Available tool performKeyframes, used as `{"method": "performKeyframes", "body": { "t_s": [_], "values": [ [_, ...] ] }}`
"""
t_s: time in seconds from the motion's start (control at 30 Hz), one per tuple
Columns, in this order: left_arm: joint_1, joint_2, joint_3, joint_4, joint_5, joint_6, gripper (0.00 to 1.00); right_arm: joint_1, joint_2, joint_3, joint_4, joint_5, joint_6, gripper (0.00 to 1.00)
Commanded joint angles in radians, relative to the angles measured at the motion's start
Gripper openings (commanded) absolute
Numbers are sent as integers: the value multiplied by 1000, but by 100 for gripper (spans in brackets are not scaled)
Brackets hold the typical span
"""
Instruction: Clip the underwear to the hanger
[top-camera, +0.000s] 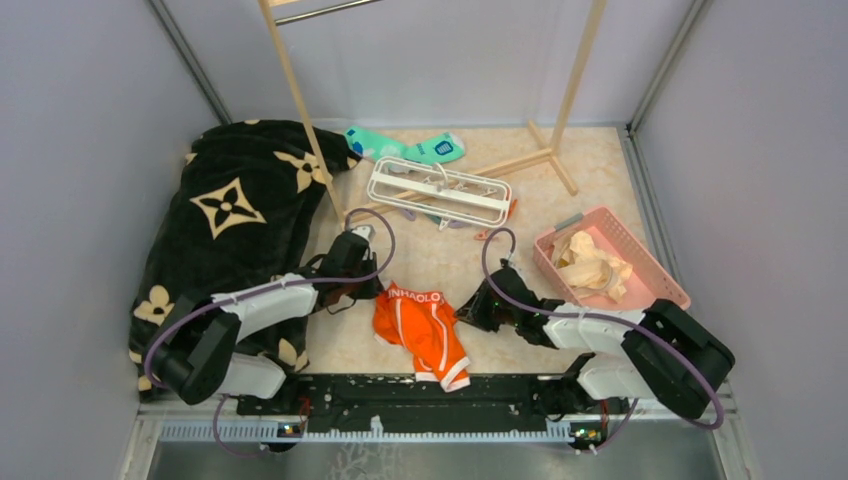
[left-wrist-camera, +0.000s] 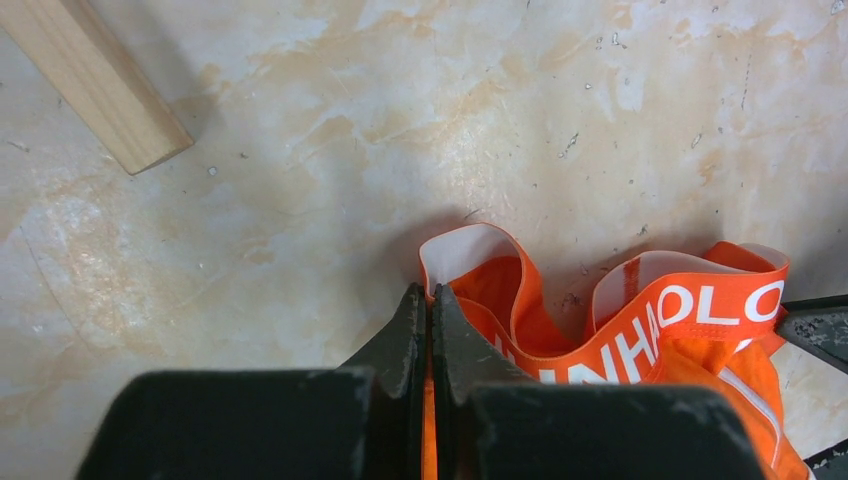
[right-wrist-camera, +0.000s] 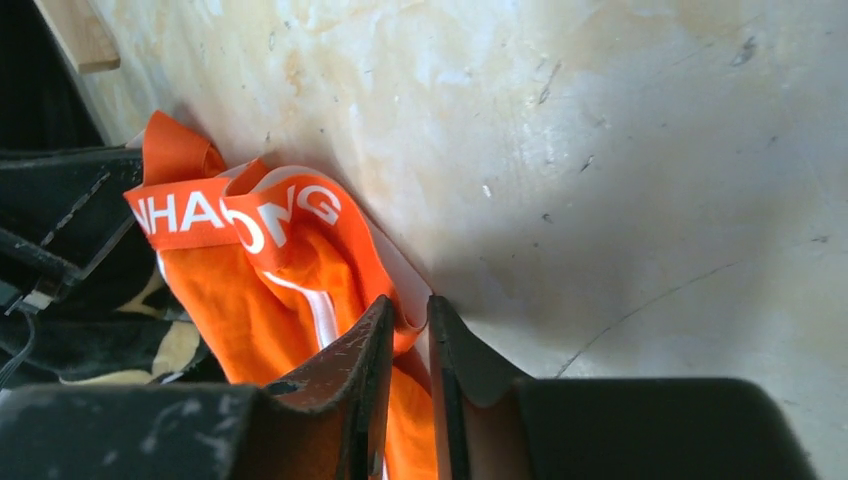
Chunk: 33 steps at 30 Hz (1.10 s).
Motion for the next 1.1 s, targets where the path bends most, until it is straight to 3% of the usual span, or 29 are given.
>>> {"method": "performKeyframes", "body": {
  "t_s": [0.0, 0.07, 0.2, 0.5, 0.73, 0.9, 1.07],
  "values": [
    [1, -30, 36, -18, -16, 17, 0, 3, 14, -11, 19, 45, -22, 13],
    [2, -36, 38, -22, -22, 22, 0, 2, 5, -11, 22, 66, -43, 0],
    [2, -64, 60, -52, -46, 40, 0, 3, -67, 6, 1, 116, -138, 0],
    [1, -238, 239, -227, -85, 166, 0, 2, -438, 250, -378, 339, -584, 0],
    [-3, -328, 329, -381, -89, 189, 0, 2, -524, 458, -640, 286, -787, 0],
    [-8, -422, 396, -516, -113, 175, 0, 2, -555, 596, -838, 261, -823, 0],
    [-11, -470, 492, -692, -100, 134, 0, 2, -549, 743, -1026, 112, -810, 0]
  ]
}}
